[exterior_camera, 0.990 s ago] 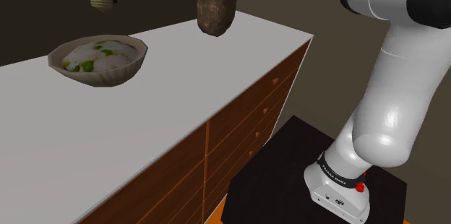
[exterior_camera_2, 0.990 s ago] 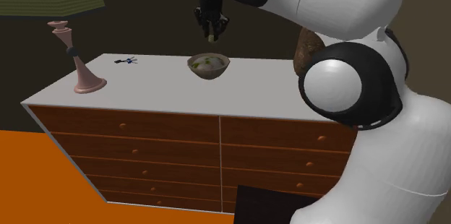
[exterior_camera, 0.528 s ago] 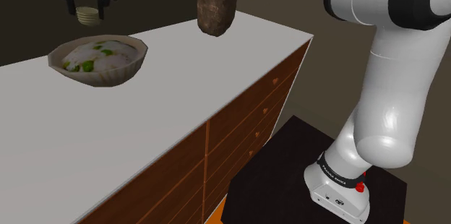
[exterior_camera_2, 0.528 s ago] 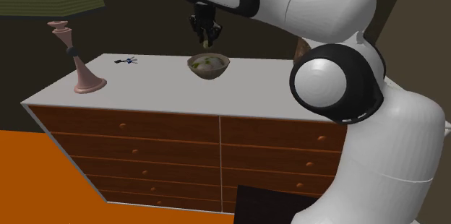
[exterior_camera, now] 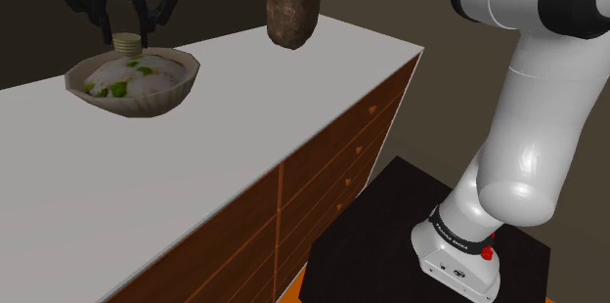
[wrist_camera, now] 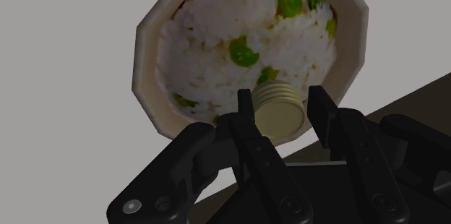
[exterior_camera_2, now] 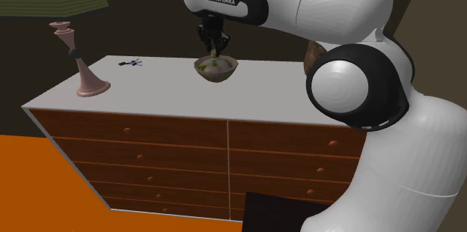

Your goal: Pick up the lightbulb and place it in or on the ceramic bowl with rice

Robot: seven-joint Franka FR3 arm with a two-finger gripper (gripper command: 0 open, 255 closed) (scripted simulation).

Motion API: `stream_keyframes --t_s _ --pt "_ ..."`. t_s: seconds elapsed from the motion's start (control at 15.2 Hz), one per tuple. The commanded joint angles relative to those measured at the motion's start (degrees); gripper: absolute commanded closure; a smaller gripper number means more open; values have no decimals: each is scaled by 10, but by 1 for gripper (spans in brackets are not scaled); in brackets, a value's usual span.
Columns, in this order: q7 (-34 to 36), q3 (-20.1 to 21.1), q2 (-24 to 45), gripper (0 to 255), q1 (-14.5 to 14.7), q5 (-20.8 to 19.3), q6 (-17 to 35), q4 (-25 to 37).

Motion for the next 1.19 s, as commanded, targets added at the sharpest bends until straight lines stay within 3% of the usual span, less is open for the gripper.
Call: stream_keyframes --t_s 0.0,0.26,0.33,0.66,0.92,1.12 --pt "0 0 1 255 0 0 1 0" --pt "0 0 1 255 0 0 1 0" --pt "0 0 1 0 0 0 1 0" --pt "0 0 1 0 0 0 1 0" --pt "-4 4 4 0 19 -6 -74 78" --pt "-4 4 4 0 19 -6 -74 78"
